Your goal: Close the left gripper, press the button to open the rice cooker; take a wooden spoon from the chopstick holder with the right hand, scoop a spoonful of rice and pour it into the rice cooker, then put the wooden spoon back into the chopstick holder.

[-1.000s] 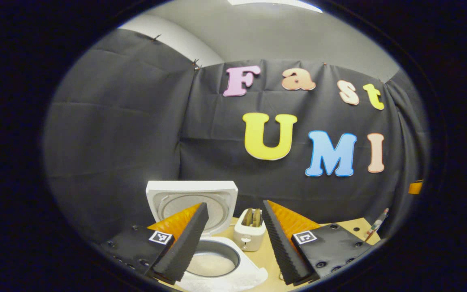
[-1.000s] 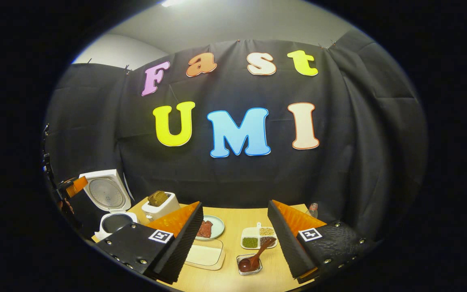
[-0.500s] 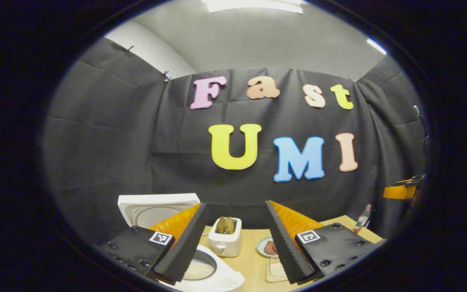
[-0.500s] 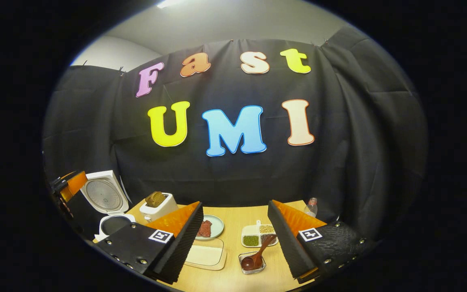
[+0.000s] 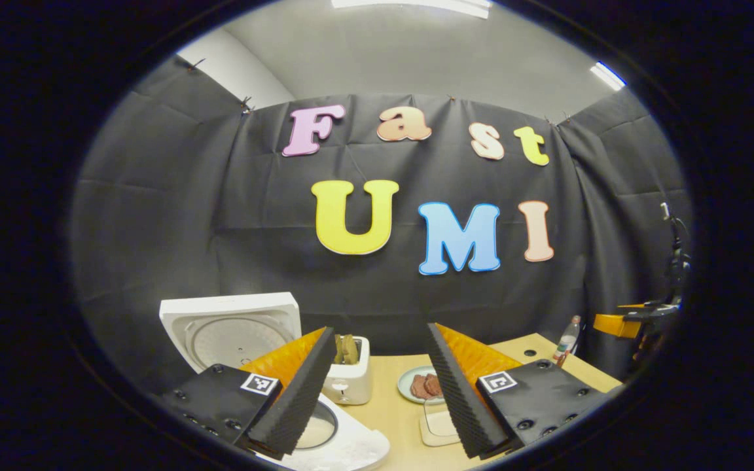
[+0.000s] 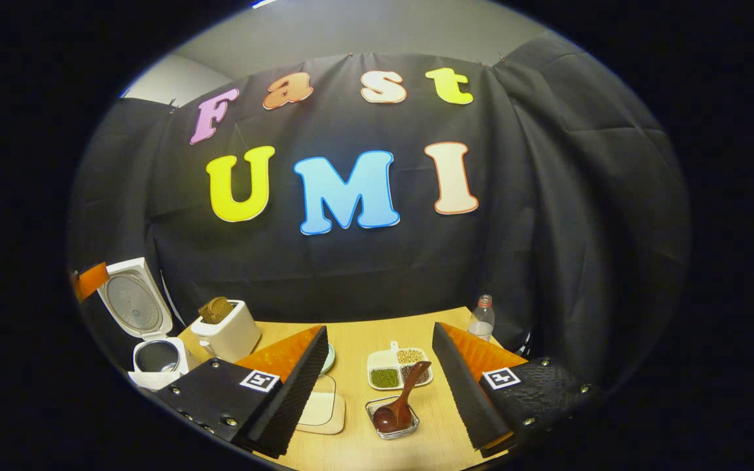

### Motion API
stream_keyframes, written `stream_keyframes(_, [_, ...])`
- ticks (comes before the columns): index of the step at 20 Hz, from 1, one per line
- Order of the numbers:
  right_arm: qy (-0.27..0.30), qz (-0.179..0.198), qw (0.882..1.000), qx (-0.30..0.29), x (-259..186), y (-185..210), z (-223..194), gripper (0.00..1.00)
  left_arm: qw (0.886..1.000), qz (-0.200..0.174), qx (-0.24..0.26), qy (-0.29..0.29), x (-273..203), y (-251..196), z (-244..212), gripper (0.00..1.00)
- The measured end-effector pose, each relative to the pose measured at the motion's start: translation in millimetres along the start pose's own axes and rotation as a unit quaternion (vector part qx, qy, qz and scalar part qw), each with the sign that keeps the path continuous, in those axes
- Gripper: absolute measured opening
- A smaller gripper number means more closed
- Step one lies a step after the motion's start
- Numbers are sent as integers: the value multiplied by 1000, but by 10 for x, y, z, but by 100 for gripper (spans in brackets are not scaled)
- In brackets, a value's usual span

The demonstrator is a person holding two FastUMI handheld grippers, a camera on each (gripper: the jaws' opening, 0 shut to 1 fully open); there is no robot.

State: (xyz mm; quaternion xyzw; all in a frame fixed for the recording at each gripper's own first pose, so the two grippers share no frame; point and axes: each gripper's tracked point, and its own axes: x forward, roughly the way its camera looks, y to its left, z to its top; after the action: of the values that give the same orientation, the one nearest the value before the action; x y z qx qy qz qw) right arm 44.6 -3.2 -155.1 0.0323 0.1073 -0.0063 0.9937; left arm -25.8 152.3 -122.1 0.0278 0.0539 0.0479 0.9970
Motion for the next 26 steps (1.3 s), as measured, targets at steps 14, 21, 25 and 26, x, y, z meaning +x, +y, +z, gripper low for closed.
stream_keyframes(14, [139, 35, 990, 7, 1102, -494, -1235, 95, 999, 23, -31, -16, 235, -397, 59, 97])
stream_keyframes(21, [171, 84, 981, 21, 1414, -439, -1495, 88, 998, 54, -35, 19, 445, -431, -49, 94])
stream_keyframes(25, [182, 104, 977, 25, 1486, -406, -1575, 69, 998, 58, -27, 2, 377, -516, 57, 94])
stream_keyframes(26, [181, 101, 978, 36, 1488, -411, -1578, 49, 998, 52, -23, -1, 364, -559, 67, 96])
